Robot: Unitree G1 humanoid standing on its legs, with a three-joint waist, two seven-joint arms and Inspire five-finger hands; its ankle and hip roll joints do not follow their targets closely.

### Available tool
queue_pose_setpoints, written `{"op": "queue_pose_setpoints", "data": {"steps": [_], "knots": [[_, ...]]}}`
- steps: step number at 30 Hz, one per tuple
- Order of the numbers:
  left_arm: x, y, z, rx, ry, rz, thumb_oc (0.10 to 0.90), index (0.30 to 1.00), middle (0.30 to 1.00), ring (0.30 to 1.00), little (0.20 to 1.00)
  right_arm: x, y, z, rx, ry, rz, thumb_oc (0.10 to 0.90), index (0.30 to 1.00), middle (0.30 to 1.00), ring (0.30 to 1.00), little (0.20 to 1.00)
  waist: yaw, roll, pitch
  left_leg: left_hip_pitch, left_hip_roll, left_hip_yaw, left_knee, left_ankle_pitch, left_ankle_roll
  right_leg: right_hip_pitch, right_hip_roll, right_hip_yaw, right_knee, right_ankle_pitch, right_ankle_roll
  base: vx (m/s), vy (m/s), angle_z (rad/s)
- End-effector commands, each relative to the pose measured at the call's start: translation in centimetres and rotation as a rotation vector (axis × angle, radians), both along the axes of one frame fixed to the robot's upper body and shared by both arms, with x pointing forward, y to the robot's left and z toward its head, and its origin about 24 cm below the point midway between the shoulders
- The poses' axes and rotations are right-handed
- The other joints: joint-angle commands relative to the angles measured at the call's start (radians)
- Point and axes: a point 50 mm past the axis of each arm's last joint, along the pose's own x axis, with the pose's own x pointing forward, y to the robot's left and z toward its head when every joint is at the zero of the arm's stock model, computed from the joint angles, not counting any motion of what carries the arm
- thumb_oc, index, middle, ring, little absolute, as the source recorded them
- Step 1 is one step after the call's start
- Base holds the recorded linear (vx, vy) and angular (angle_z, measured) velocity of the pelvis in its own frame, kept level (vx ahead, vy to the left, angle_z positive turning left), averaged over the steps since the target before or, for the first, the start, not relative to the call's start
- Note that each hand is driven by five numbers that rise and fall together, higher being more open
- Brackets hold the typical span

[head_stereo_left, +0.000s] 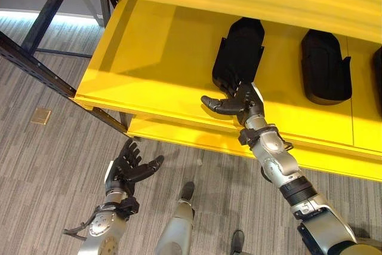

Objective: Move parts from the plastic box to the shelf.

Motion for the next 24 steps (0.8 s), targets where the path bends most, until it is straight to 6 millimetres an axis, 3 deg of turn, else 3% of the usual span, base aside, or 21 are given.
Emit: {"op": "queue_pose_setpoints", "data": {"steps": [1, 24], "knots": [[0.12, 0.68, 3.21, 0.064, -0.172, -0.010, 0.900, 1.000, 1.000, 1.000, 1.000, -0.49, -0.06, 0.47, 0.042, -0.060, -0.004, 0.900, 1.000, 1.000, 1.000, 1.000, -0.018, -0.012, -0.071, -0.028, 0.066, -0.007, -0.023, 0.018, 0.004, 0.024, -0.024, -0.005, -0.003, 0.005, -0.009, 0.00, 0.000, 0.00], [-0.07, 0.78, 2.99, 0.065, -0.163, -0.007, 0.900, 1.000, 1.000, 1.000, 1.000, -0.92, -0.47, -0.26, 0.039, -0.049, -0.018, 0.900, 1.000, 1.000, 1.000, 1.000, -0.026, -0.018, -0.081, -0.028, 0.070, -0.002, -0.023, 0.017, 0.006, 0.025, -0.022, 0.001, -0.003, 0.005, -0.009, 0.00, -0.001, -0.01]]}}
